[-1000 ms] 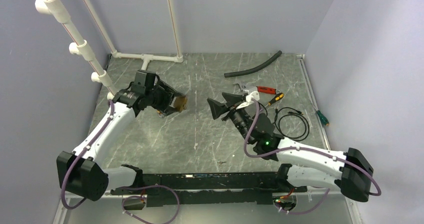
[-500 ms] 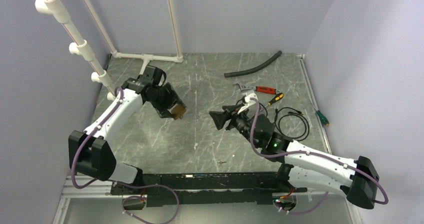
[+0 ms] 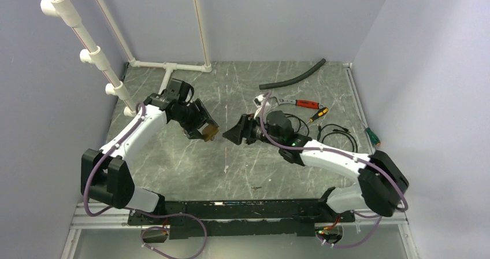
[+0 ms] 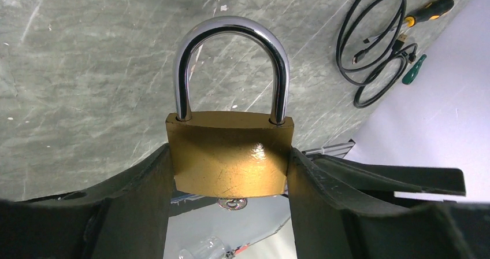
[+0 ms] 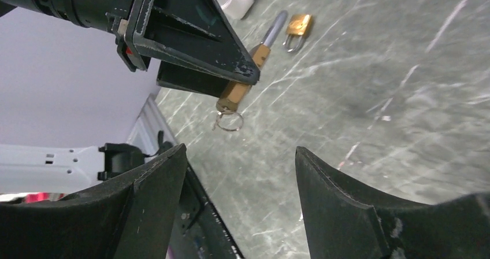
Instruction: Unlock with the key
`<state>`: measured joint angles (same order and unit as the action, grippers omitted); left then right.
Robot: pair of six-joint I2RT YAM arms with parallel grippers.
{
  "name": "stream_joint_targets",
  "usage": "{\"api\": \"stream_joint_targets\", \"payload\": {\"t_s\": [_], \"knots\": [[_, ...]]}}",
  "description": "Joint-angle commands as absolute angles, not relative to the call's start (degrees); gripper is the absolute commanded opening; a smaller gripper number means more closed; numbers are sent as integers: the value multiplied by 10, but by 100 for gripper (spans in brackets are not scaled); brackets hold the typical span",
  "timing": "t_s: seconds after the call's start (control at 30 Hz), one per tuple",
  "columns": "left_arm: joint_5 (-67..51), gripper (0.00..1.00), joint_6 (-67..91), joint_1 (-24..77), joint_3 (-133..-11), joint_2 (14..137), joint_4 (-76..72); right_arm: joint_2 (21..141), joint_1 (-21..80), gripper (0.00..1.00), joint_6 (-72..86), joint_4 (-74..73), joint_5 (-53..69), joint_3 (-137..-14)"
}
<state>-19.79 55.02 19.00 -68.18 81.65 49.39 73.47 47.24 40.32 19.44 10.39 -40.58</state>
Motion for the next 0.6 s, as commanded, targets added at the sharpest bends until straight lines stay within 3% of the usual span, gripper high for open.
{"api": "stream_joint_targets", "payload": {"t_s": [0.0,0.2,0.57], "knots": [[-238,0,577,198,-673,779,426,791,472,71,475,309,186,-442],[-242,0,575,204,-666,776,418,852,472,67,506,347,191,-466],[-234,0,596,209,-638,753,399,923,475,53,521,290,136,-519]]}}
